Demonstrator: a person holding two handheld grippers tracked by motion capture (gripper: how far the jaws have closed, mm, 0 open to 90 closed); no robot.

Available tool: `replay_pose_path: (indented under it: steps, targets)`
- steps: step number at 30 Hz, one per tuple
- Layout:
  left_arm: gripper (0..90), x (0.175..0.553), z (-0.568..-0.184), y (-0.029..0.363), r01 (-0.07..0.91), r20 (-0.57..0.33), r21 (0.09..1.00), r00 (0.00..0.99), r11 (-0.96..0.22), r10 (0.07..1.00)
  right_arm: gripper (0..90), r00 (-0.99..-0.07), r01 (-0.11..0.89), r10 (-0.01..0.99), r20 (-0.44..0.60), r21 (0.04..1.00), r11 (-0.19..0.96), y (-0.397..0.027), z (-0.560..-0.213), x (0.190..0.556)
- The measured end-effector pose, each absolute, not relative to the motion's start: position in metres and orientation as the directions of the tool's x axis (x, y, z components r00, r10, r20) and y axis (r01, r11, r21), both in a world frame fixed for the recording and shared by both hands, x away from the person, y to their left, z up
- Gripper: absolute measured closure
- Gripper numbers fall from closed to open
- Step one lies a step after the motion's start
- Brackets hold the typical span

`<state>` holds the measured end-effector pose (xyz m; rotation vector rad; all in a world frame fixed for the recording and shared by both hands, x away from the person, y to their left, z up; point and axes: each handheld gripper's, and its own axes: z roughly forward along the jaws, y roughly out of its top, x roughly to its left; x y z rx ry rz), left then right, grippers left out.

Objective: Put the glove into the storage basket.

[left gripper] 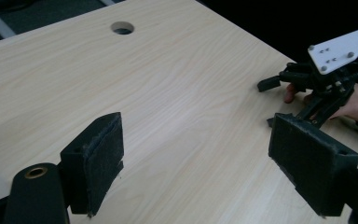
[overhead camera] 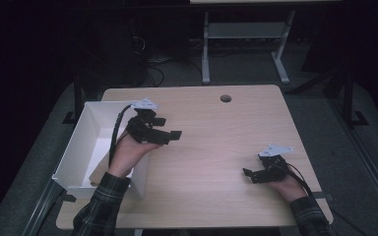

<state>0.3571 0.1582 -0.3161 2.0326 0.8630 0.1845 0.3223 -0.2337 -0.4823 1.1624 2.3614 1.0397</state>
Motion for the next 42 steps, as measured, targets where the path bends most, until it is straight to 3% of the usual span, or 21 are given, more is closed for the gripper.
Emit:
replay_pose_path:
  steps: [19,42]
  targets:
    - [17.5,0.348,-0.367,0.099,0.483,-0.174,0.759,0.797,-0.438,0.578,13.1,-0.623,0.556,0.781,0.038,0.725,0.408,-0.234,-0.482,0.322]
    - [17.5,0.346,-0.449,0.082,0.465,-0.136,0.709,0.828,-0.530,0.544,13.1,-0.625,0.555,0.780,0.037,0.724,0.410,-0.234,-0.482,0.322]
